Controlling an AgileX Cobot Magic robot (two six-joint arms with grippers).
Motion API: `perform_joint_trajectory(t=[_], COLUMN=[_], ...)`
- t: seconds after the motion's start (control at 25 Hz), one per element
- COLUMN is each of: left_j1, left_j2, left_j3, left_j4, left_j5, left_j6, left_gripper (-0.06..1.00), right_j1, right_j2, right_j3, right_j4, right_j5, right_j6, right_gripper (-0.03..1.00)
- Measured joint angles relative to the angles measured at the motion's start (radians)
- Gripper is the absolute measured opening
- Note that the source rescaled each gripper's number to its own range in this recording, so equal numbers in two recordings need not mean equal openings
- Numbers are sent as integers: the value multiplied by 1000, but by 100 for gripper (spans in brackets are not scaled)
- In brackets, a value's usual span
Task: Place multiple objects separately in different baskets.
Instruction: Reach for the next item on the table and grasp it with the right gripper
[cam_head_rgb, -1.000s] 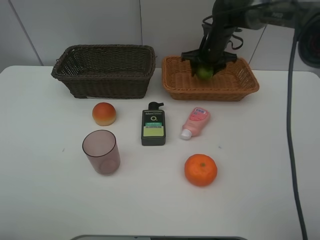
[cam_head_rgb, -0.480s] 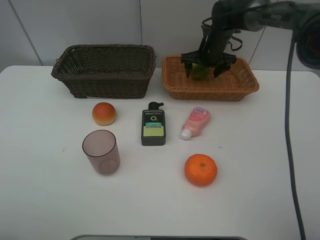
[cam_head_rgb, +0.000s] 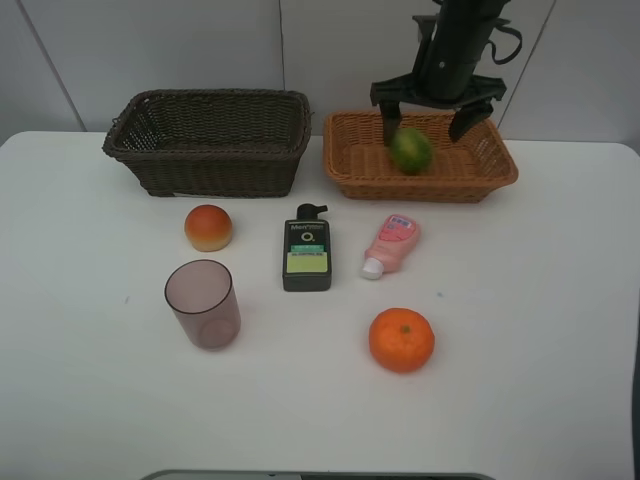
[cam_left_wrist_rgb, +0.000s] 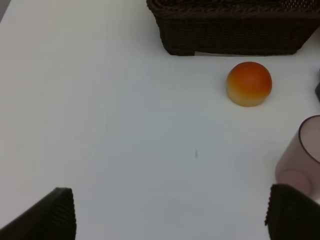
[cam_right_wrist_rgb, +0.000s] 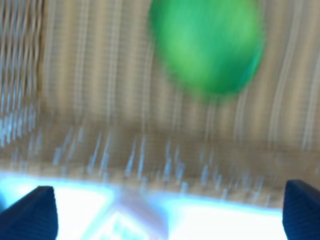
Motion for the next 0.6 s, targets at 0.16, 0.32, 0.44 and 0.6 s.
perform_joint_trajectory(t=[0.16,0.32,0.44,0.6], left_j1=[0,0,0,0], left_j2=[0,0,0,0], left_j3=[0,0,0,0], left_j4=[0,0,0,0], left_j5=[0,0,0,0], left_j6=[0,0,0,0], left_gripper=[92,92,92,92], right_j1=[55,112,149,209], right_j2=[-140,-272,-360,-445], right_j3=[227,416,542,688], right_j4=[4,46,81,87], right_j5=[-63,-90,-139,-193], right_j6=[-93,-275,-483,-772], right_gripper=[100,100,100,100])
